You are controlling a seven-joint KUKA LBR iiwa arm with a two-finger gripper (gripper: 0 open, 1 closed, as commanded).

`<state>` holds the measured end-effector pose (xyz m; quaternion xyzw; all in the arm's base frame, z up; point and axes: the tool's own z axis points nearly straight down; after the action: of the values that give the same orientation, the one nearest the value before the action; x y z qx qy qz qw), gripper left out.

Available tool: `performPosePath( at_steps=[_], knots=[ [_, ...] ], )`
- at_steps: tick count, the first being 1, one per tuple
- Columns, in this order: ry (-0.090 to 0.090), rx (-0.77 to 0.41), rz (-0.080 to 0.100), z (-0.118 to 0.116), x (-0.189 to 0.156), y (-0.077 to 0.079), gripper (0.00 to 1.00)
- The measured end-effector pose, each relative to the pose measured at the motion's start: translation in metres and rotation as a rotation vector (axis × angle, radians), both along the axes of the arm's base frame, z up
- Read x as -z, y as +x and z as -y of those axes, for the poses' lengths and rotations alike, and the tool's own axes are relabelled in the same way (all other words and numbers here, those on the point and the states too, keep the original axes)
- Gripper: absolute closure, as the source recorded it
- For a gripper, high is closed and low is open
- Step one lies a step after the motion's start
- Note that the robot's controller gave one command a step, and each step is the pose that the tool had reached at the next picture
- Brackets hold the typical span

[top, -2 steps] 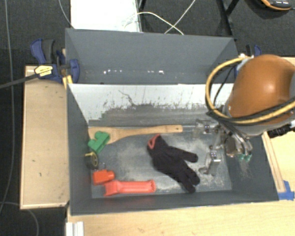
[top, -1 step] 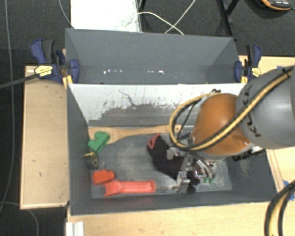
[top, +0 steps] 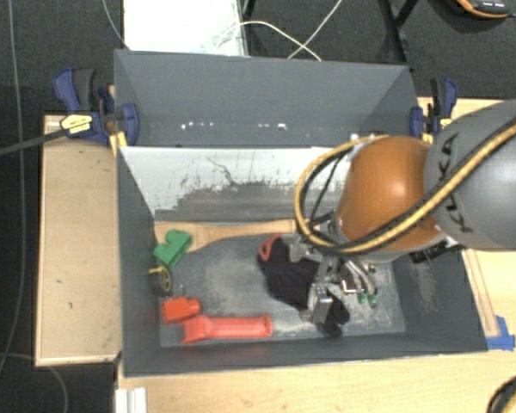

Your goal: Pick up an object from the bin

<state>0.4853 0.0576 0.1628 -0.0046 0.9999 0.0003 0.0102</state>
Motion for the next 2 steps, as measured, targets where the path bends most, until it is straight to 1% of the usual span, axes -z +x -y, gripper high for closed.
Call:
performPosePath(
  at_steps=[1,2],
  knots=[
    [0.003,0.272,-0.022,0.014,0.063,-0.008,0.0],
    [0.007,0.232,0.005,0.051,0.093,-0.003,0.0]
  ],
)
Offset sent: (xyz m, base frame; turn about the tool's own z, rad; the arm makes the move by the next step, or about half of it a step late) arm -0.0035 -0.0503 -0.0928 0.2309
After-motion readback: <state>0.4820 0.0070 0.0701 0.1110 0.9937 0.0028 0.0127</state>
